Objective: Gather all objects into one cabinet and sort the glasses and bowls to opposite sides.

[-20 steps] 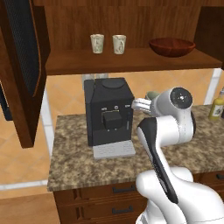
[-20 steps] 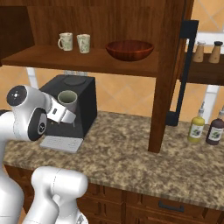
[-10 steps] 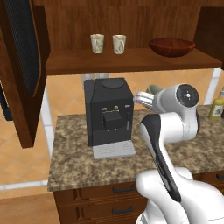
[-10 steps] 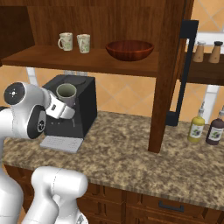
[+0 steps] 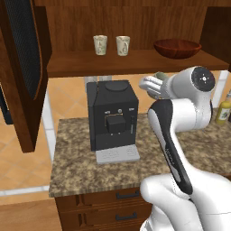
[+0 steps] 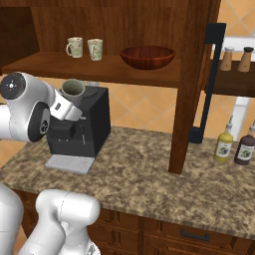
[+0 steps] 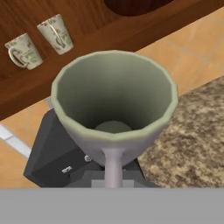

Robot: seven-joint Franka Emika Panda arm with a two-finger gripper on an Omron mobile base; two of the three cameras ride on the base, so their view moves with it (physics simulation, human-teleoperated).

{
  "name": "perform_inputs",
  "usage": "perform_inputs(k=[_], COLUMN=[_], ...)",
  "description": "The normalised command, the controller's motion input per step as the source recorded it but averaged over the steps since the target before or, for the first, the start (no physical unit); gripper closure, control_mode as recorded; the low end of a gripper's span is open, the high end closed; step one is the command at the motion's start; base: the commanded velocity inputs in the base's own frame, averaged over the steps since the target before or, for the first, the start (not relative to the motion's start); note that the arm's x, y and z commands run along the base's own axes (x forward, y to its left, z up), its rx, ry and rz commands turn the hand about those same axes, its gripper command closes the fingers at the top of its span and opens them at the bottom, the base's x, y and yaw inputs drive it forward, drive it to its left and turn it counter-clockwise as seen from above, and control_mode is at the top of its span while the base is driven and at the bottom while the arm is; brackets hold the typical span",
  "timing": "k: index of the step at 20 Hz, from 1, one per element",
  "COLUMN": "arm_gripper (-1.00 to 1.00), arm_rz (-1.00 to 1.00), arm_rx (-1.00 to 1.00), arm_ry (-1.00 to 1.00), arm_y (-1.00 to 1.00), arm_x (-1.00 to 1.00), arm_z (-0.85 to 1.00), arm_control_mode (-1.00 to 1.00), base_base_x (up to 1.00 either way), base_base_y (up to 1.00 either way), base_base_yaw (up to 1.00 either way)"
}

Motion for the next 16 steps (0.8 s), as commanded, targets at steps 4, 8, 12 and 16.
perform_inputs(k=[4, 8, 12, 16], arm_gripper=[1.0, 1.0, 1.0, 1.0], arm_rz=[0.0, 0.0, 0.01, 0.11], arm_rx=[0.0, 0.02, 0.23, 0.21], arm_ry=[0.0, 0.0, 0.07, 0.1], arm_y=[0.0, 0.0, 0.15, 0.12], arm_x=[0.0, 0.0, 0.0, -0.01], arm_z=[0.0, 0.04, 0.87, 0.74], arm_control_mode=[-1.0, -1.0, -1.0, -1.0], base_base_x=[0.0, 0.0, 0.0, 0.0], base_base_y=[0.0, 0.0, 0.0, 0.0], base_base_yaw=[0.0, 0.0, 0.0, 0.0])
